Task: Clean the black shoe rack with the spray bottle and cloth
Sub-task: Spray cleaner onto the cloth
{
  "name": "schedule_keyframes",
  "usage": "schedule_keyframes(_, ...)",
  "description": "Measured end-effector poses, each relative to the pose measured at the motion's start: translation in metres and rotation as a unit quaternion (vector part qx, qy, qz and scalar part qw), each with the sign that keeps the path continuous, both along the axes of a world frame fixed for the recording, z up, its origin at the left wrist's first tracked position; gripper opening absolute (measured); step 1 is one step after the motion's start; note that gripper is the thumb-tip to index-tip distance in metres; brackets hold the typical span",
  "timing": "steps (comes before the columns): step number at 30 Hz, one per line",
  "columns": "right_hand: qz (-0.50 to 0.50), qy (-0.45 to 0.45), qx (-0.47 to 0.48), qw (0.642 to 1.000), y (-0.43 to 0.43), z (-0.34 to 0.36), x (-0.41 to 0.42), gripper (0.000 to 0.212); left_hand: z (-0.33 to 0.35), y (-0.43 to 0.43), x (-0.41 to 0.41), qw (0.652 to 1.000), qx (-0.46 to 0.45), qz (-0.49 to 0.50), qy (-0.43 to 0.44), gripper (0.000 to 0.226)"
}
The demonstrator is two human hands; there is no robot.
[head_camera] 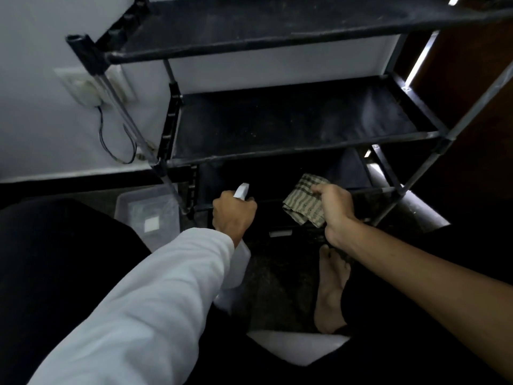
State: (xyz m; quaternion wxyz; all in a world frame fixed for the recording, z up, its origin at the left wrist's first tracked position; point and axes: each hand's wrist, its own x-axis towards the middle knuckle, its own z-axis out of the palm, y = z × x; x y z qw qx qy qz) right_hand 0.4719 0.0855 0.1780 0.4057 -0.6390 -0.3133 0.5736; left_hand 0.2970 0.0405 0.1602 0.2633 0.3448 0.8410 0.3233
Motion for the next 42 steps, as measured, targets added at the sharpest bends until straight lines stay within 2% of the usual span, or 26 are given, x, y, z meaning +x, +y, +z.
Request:
schedule_keyframes(4,0.0,0.007,-0.017,1.0,-0.006,-0.011,-0.017,0.022,-0.017,-0.011,-0.021,0.998,-0.006,0.064,-0.019,0.038)
schedule_keyframes(10,0.028,0.001,-0.028,0.999,-0.012,-0.019,-0.032,0.023,-0.024,-0.011,-0.044,0.995,0.023,0.099,-0.025,0.032)
schedule_keyframes(17,0.039,-0.014,-0.017,0.999,-0.014,-0.024,-0.041,0.023,-0.031,-0.007,-0.05,0.99,0.006,0.139,-0.031,0.05)
schedule_keyframes(21,0.046,-0.015,-0.018,0.999,-0.016,-0.027,-0.041,0.024,-0.033,-0.005,-0.05,0.988,0.004,0.151,-0.015,0.052)
schedule_keyframes(30,0.028,0.004,-0.025,0.999,-0.013,-0.031,-0.028,0.03,-0.032,0.004,-0.029,0.992,0.037,0.12,-0.026,0.038)
schedule_keyframes(42,-0.042,0.036,-0.031,0.998,-0.017,-0.038,0.005,0.019,-0.03,0.023,0.02,0.998,0.02,0.043,-0.05,0.042)
